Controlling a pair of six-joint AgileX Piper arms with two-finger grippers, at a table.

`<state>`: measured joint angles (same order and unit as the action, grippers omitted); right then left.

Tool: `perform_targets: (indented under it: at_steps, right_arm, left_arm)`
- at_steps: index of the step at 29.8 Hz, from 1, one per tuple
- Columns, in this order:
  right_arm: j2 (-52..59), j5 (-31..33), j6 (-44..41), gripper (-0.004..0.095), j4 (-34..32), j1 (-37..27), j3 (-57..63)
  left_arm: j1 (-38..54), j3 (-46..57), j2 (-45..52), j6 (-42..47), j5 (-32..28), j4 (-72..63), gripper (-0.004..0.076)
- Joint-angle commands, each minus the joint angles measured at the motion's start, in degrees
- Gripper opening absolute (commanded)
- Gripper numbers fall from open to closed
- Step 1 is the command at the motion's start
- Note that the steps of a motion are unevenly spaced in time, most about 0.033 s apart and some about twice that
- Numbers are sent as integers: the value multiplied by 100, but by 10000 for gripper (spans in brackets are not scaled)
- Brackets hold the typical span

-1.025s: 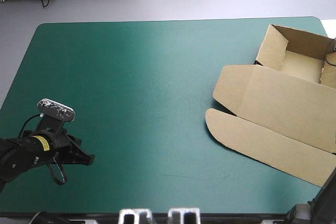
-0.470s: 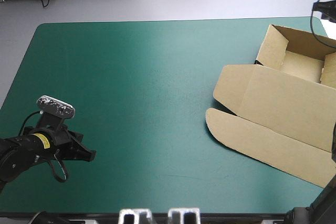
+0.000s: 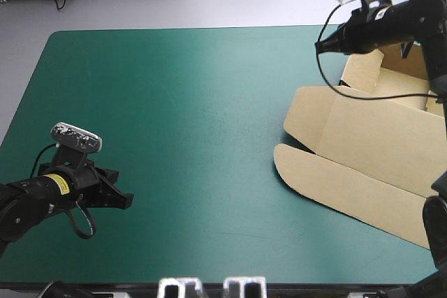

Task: Fold the box

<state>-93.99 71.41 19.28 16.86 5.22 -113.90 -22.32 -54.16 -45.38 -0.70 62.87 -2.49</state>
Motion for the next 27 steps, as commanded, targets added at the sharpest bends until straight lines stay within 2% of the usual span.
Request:
perform_targets:
  at_steps: [1, 10, 21, 27]
  right_arm:
    - [729, 17, 68, -19, -440, 375, 720]
    - [2171, -57, 216, -19, -234, 479, 3182]
    - [3997, -971, 216, -19, -97, 479, 5954]
    - [4733, -1311, 216, -19, -260, 479, 6752]
  left_arm:
    - [-11, -134, 15, -14, -389, -143, -10]
    - [-11, 131, 15, -49, -340, -77, -10]
    - [-11, 828, 26, -49, -360, -214, -10]
    - [-11, 940, 26, -49, -472, -508, -10]
